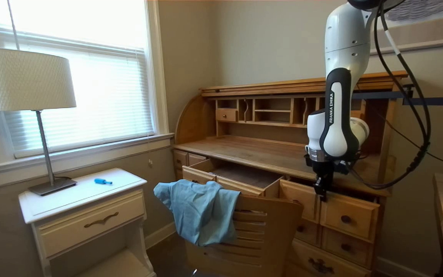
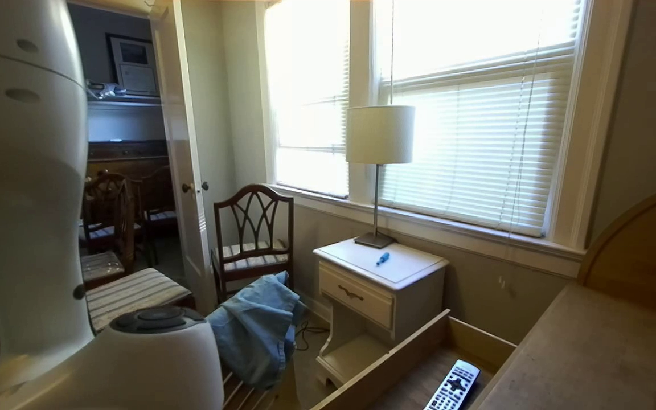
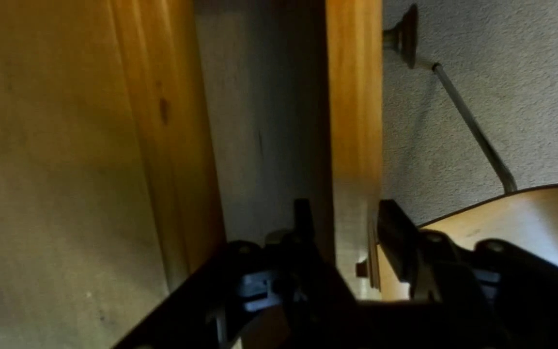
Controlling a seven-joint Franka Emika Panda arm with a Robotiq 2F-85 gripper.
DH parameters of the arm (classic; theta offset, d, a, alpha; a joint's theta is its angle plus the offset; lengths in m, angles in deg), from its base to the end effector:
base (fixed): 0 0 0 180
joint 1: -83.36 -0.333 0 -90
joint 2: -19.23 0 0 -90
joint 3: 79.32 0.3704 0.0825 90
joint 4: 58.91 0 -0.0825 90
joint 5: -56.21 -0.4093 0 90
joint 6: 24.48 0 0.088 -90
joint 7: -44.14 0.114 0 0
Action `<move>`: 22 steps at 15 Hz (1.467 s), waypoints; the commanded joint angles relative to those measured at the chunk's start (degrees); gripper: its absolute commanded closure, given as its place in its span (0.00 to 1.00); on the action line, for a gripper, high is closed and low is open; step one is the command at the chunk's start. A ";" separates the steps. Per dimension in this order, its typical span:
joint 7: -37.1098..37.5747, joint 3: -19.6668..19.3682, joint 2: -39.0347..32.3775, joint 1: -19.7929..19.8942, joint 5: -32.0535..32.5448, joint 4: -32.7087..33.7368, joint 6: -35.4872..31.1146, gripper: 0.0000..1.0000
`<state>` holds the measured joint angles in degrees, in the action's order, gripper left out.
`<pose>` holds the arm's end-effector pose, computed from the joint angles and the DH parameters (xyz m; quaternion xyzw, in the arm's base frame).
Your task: Close the open topmost drawer on the right.
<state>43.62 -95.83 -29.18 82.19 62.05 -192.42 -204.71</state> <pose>0.4736 -0.1463 0.0047 0.9938 -0.0317 -0.0194 0.1050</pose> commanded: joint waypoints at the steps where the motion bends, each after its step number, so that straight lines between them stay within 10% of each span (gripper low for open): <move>1: 1.49 -4.68 5.53 -4.68 -1.38 -3.97 3.77 0.82; 10: 5.72 -15.02 10.71 -21.24 2.05 -5.73 6.94 1.00; 22: 6.30 -5.17 -2.33 -15.92 3.10 4.56 16.11 1.00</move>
<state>47.68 -101.47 -24.63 65.49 62.94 -193.20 -190.41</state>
